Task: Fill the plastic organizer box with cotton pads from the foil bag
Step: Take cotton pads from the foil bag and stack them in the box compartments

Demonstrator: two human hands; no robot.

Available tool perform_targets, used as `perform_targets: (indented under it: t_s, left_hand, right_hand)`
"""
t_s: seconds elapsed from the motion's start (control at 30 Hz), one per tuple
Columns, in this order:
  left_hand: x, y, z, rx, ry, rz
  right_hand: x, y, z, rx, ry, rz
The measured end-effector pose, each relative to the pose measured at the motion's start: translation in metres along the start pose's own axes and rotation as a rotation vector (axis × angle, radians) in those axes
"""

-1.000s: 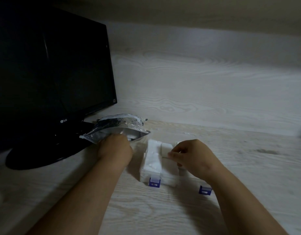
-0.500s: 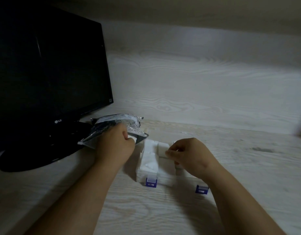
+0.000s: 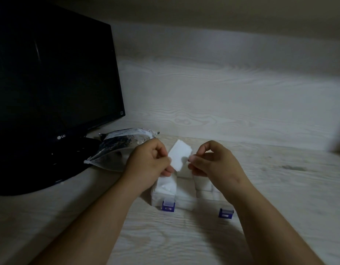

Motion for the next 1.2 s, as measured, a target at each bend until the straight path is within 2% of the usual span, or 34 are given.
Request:
perform_targets:
  t_s: [0.1,0.2,0.37,0.63,0.83,1.03,1.2]
  left_hand:
    - [0.0,0.008,-0.001,-0.076,0.003,0.0]
    - [0.001,0.014,-0.002,-0.134,0.041,0.097]
    - [0.007,0.014,-0.001,-0.094,0.129,0.169]
    - [-0.002,0.021,0.001,-0.161,0.112,0.233]
    - [-0.005,0.029,-0.001,-0.225,0.093,0.372]
    - [-0.006,0.029,-0.001,-0.235,0.08,0.485]
    - [0.001,0.031,-0.004,-0.227,0.202,0.66]
  right_hand:
    - [-0.004,0.002,-0.002,-0.006,-0.02,0.083]
    - [-0.003,-0.003,-0.002,0.027,-0.008,0.084]
    - [0.003,-0.003,0.0,-0.042,0.055,-0.004]
    - [0.012,-0.003,0.001,-0.102,0.175,-0.05]
    - [0.018,0.001,-0.003,-0.16,0.279,-0.251]
    - [0.018,0.005,-0.004,-0.191,0.302,-0.314]
    - [0.018,0.009,-0.003,-0.213,0.343,-0.405]
Point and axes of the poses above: each hand's wrist, its own z-axis towards the middle knuckle, its own y-axis out of the palm, x = y × z, the point moved 7 cm from there along z, towards the middle knuckle, and after that the axes turned 9 degrees about -x, right-handed, at the moved point
